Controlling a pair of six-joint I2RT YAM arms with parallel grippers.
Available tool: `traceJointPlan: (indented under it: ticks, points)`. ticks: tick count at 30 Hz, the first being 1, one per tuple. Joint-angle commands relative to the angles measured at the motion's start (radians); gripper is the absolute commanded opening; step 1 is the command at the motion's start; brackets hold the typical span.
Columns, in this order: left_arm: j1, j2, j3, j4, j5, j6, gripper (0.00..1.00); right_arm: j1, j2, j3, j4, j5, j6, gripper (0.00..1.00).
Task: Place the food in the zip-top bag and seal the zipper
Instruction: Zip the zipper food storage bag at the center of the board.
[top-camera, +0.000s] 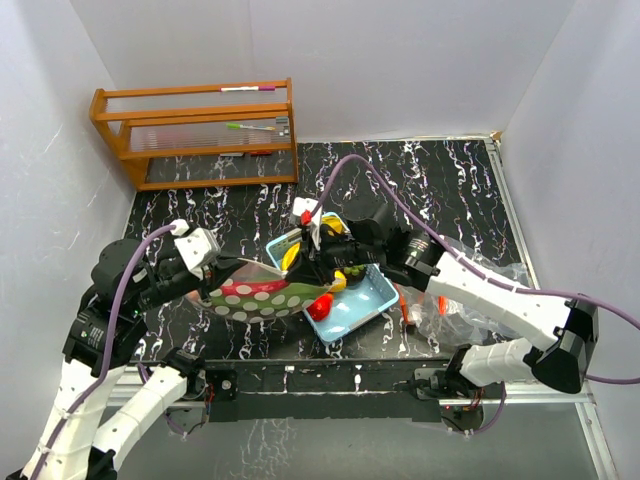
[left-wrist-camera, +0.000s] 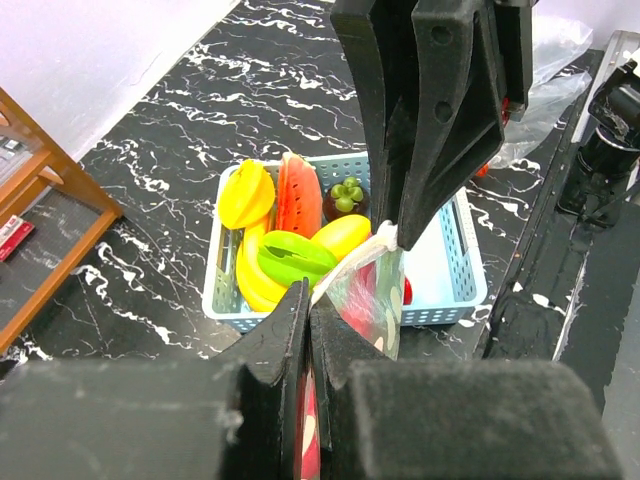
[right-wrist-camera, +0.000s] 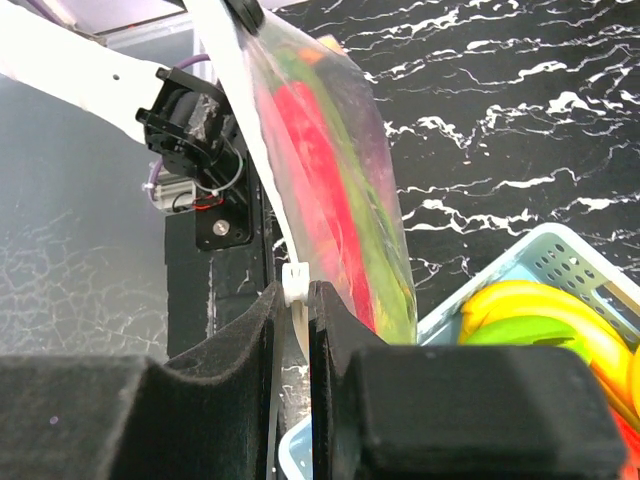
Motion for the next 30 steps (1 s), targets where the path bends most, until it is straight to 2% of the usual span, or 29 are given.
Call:
traceJointPlan:
  ticks: [1,16,30]
  points:
    - [0.000,-0.015,0.075,0.089,-0.013,0.009,0.00,-0.015,-0.041,-0.023,-0.035,0.069,-0.001,0.08]
    - [0.000,-0.022,0.120,0.049,-0.049,0.040,0.00,-0.054,-0.160,-0.097,-0.078,0.229,-0.016,0.08]
    - [0.000,-0.021,0.146,0.041,-0.076,0.058,0.00,-0.118,-0.221,-0.137,-0.119,0.236,-0.033,0.08]
